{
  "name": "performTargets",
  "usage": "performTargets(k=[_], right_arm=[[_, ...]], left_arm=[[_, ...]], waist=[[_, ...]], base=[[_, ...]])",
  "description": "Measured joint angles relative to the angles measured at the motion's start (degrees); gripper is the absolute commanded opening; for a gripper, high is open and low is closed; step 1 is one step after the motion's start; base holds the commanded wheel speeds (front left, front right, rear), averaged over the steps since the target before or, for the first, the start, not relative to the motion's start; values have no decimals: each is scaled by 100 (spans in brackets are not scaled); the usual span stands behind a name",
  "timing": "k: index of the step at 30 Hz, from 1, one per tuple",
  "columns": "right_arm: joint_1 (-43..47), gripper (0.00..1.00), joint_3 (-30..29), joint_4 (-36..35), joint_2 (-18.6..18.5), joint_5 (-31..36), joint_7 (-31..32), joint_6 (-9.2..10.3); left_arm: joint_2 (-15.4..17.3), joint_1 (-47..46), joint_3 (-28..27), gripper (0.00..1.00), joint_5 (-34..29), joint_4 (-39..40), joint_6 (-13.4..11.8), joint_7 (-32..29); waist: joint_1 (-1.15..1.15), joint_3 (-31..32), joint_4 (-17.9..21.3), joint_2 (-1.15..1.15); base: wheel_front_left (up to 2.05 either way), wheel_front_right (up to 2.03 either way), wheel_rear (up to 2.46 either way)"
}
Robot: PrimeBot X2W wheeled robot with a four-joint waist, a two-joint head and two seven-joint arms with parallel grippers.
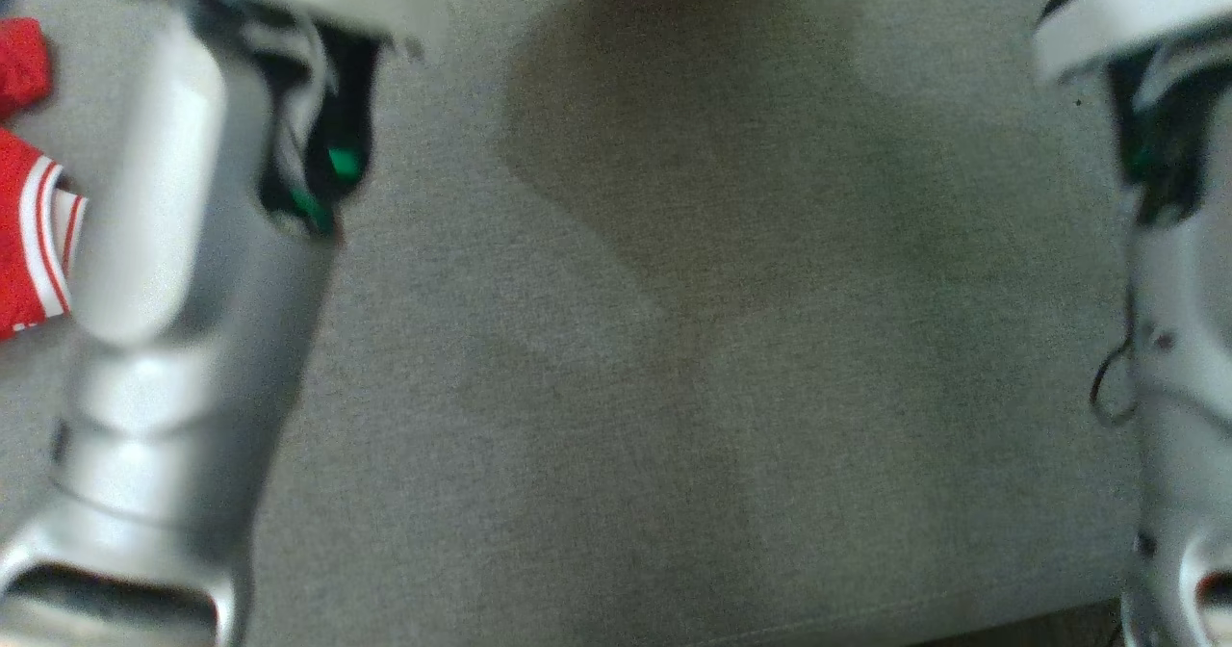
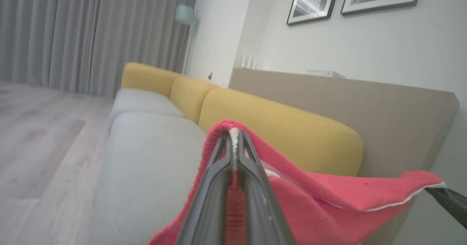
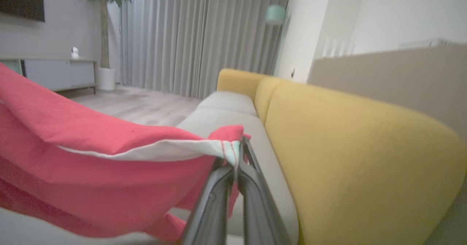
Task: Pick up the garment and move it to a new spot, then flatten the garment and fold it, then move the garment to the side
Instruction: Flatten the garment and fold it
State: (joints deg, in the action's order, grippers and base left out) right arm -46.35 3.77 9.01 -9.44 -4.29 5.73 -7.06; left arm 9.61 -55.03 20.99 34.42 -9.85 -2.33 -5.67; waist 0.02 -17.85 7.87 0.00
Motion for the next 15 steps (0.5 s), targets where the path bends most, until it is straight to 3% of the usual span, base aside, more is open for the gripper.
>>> performTargets(k=[8,15], right_arm=[[1749,0,27,253,87,-175,-280,0],[3260,0,-13,-346,202,-531,-233,0]], left_arm=[[-89,2034,388,0,146,-71,115,488],[-36,3541,711,0,240,459,78,786]], waist=[[-2,23,-38,0],[-3,356,-99,0]], base=[[0,0,0],[0,0,0]])
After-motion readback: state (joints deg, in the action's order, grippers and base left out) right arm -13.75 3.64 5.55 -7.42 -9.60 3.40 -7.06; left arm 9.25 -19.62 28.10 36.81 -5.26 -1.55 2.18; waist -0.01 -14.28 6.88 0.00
